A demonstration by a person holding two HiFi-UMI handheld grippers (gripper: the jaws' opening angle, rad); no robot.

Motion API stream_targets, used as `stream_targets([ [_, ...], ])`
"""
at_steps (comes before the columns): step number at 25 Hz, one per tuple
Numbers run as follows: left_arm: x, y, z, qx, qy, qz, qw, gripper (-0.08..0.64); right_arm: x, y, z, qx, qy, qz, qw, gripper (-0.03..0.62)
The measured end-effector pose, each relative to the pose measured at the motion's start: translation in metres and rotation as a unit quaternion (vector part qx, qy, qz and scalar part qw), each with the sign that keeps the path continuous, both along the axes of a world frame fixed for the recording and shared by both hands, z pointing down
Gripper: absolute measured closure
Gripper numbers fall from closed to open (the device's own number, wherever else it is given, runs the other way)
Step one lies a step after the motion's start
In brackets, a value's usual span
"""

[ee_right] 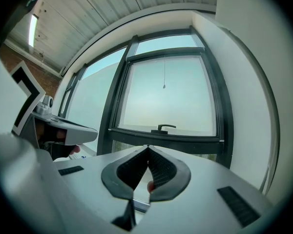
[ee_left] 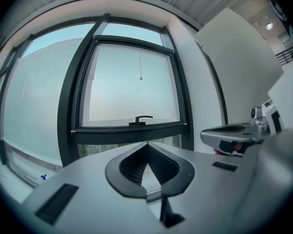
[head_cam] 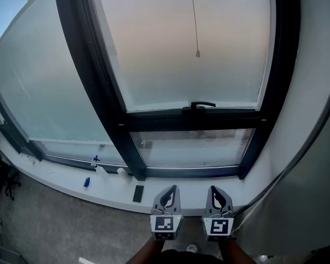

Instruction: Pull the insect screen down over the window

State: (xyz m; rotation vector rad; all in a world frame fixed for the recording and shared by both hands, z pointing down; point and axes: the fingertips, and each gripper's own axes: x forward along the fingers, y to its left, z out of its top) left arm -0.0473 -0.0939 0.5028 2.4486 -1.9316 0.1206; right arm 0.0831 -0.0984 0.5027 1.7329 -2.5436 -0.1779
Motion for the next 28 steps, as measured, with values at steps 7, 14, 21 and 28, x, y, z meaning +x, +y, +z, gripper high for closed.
stream_targets([
  [7, -0.006, -0.016, -0.005, 0.005, -0.001, -0.01, 0.9999, 0.56, 0.002, -0.012, -0.005, 0.003, -0.01, 0.009, 1.0, 0.591],
  [14, -0.012, -0.038, 0.0, 0.005, 0.018, 0.005, 0.9998, 0.56, 0.0, -0.038, -0.007, 0.013, -0.002, 0.029, 1.0, 0.591],
  [21, -0.031, -0.085, 0.003, 0.005, 0.018, 0.009, 0.9998, 0.56, -0.017, -0.083, -0.01, 0.019, 0.004, 0.032, 0.999, 0.591],
  [28, -0.049, -0.124, -0.002, 0.003, 0.02, 0.015, 0.9997, 0.56, -0.034, -0.122, -0.008, 0.012, 0.007, 0.037, 0.999, 0.591],
])
